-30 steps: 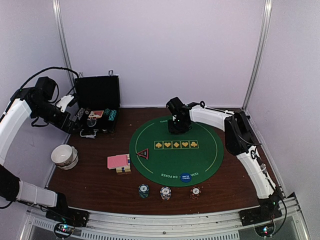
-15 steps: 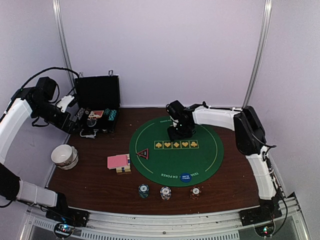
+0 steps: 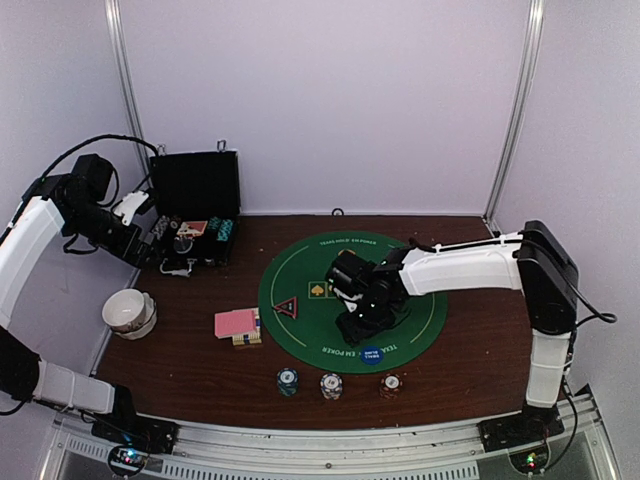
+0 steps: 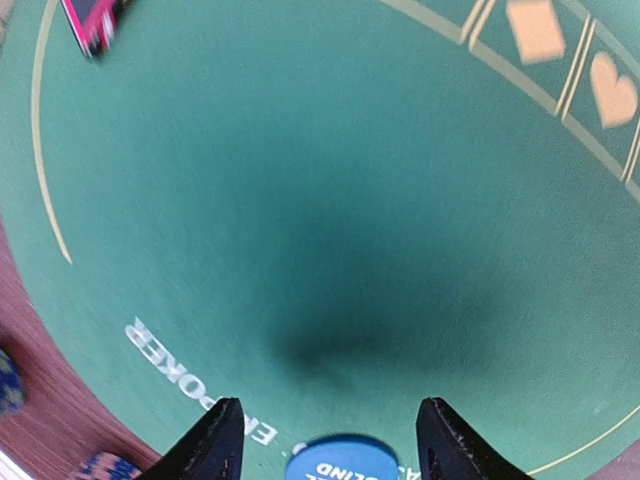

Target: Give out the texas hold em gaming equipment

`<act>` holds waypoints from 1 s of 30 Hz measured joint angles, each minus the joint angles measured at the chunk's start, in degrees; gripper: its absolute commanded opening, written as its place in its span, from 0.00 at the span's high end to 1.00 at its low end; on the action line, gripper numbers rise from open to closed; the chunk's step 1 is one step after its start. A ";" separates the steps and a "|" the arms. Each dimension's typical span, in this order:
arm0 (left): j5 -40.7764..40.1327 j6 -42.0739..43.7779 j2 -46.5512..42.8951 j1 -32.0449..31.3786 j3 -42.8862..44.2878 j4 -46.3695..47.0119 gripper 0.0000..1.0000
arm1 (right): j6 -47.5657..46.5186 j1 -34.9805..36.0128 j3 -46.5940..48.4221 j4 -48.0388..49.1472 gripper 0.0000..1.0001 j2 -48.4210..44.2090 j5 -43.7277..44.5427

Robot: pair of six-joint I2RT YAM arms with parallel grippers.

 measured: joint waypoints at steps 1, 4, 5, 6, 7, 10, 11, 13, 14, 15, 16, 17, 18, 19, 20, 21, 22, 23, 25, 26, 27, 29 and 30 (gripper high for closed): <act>0.04 0.00 0.00 0.00 0.00 -0.07 0.02 | 0.07 0.33 -0.92 -0.61 0.41 0.00 -0.04; 0.28 -0.02 0.00 0.00 0.00 -0.28 0.02 | 0.13 0.76 -2.34 -1.92 0.42 0.00 -0.13; 0.44 -0.02 0.00 0.00 0.00 -0.33 0.02 | 0.13 0.79 -2.54 -2.34 0.42 0.00 -0.13; 0.55 -0.02 0.00 0.00 0.00 -0.35 0.02 | 0.11 0.79 -2.54 -2.67 0.43 0.00 -0.13; 0.68 -0.02 0.00 0.00 0.02 -0.35 0.03 | 0.09 0.79 -2.54 -2.73 0.43 0.00 -0.13; 0.90 -0.02 0.02 0.00 0.20 -0.48 0.02 | -0.07 0.79 -2.49 -3.10 0.43 0.02 -0.13; 0.92 -0.02 0.02 0.00 0.33 -0.63 0.03 | -0.07 0.79 -2.49 -3.28 0.43 0.04 -0.13; 0.98 -0.02 0.02 0.00 0.68 -0.83 0.02 | -0.07 0.79 -2.49 -3.45 0.41 0.11 -0.13; 1.03 -0.02 0.02 0.00 0.81 -0.85 0.02 | -0.07 0.79 -2.49 -3.48 0.41 0.17 -0.22; 1.07 -0.02 0.02 0.00 0.87 -0.90 0.02 | -0.04 0.79 -2.49 -3.50 0.40 0.22 -0.31; 1.11 -0.02 0.02 0.00 0.87 -0.94 0.03 | -0.04 0.79 -2.49 -3.56 0.40 0.26 -0.48; 1.11 -0.02 0.02 0.00 0.87 -1.03 0.02 | -0.04 0.79 -2.49 -3.58 0.39 0.33 -0.66; 1.11 -0.02 0.02 0.00 0.87 -1.11 0.03 | -0.04 0.79 -2.49 -3.58 0.39 0.42 -1.01; 1.11 -0.02 0.02 0.00 0.90 -1.18 0.02 | -0.04 0.81 -2.49 -3.58 0.39 0.48 -1.22; 1.11 -0.02 0.02 0.00 0.90 -1.18 0.03 | 0.00 0.90 -2.49 -3.58 0.39 0.52 -1.40; 1.11 -0.02 0.04 0.00 0.92 -1.18 0.03 | 0.00 0.92 -2.51 -3.61 0.39 0.55 -1.53; 1.11 -0.02 0.04 0.00 0.92 -1.20 0.02 | 0.04 0.96 -2.51 -3.61 0.40 0.55 -1.66; 1.11 -0.02 0.09 0.00 0.96 -1.20 0.02 | 0.11 1.01 -2.54 -3.61 0.41 0.55 -1.70; 1.11 -0.02 0.17 0.00 0.98 -1.20 0.02 | 0.17 1.01 -2.78 -3.61 0.44 0.55 -1.70; 1.11 -0.02 0.24 0.00 1.01 -1.20 0.03 | 0.17 1.01 -2.93 -3.67 0.45 0.55 -1.68; 1.11 -0.02 0.31 0.00 1.05 -1.22 0.02 | 0.28 1.01 -3.21 -3.72 0.46 0.55 -1.68; 1.11 -0.02 0.48 0.00 1.42 -1.25 0.03 | 0.46 1.01 -3.52 -3.82 0.49 0.55 -1.64; 1.11 -0.02 0.55 0.00 1.64 -1.25 0.03 | 0.63 1.01 -3.54 -3.82 0.50 0.55 -1.64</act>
